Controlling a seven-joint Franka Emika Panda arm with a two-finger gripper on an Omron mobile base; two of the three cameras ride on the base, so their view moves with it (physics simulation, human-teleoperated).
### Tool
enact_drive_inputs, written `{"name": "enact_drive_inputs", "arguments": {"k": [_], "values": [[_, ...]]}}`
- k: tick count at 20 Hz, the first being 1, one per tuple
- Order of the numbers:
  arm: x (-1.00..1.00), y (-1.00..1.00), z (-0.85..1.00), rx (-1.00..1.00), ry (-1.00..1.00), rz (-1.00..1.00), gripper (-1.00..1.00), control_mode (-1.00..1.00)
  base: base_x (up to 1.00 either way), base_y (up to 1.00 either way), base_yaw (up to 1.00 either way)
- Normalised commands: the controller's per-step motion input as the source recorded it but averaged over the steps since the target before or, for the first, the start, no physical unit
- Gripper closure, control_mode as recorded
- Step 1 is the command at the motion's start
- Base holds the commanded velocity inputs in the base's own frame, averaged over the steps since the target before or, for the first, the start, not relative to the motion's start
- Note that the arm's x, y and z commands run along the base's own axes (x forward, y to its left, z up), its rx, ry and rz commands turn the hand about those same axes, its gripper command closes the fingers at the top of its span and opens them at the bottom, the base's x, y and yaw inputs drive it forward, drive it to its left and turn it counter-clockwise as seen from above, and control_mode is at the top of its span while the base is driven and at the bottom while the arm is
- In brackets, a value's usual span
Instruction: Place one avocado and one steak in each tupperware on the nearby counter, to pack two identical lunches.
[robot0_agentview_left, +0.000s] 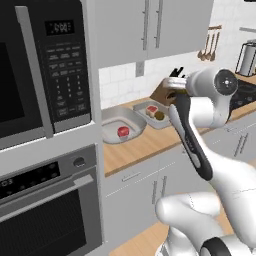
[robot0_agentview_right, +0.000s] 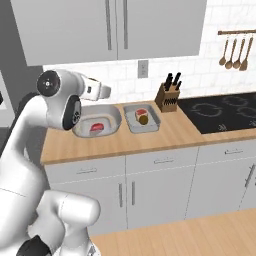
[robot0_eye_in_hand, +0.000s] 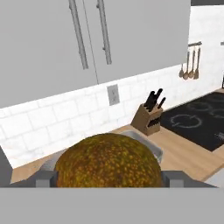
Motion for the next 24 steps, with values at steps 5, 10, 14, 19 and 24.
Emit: {"name": "enact_drive_inputs", "arguments": {"k": [5,10,14,19,24], "values": [[1.0,0.02,-0.51,0.0,0.64,0.29,1.0,-1.0,0.0,0.0,0.0],[1.0,0.67,-0.96,-0.06,0.43,0.14,1.0,-1.0,0.0,0.0,0.0],[1.0,0.86,-0.98,-0.09,0.05,0.06,1.0,-1.0,0.0,0.0,0.0],[1.0,0.54,-0.86,-0.03,0.0,0.02,1.0,-1.0,0.0,0.0,0.0],[1.0,0.5,-0.95,-0.03,0.0,0.02,1.0,-1.0,0.0,0.0,0.0]]}}
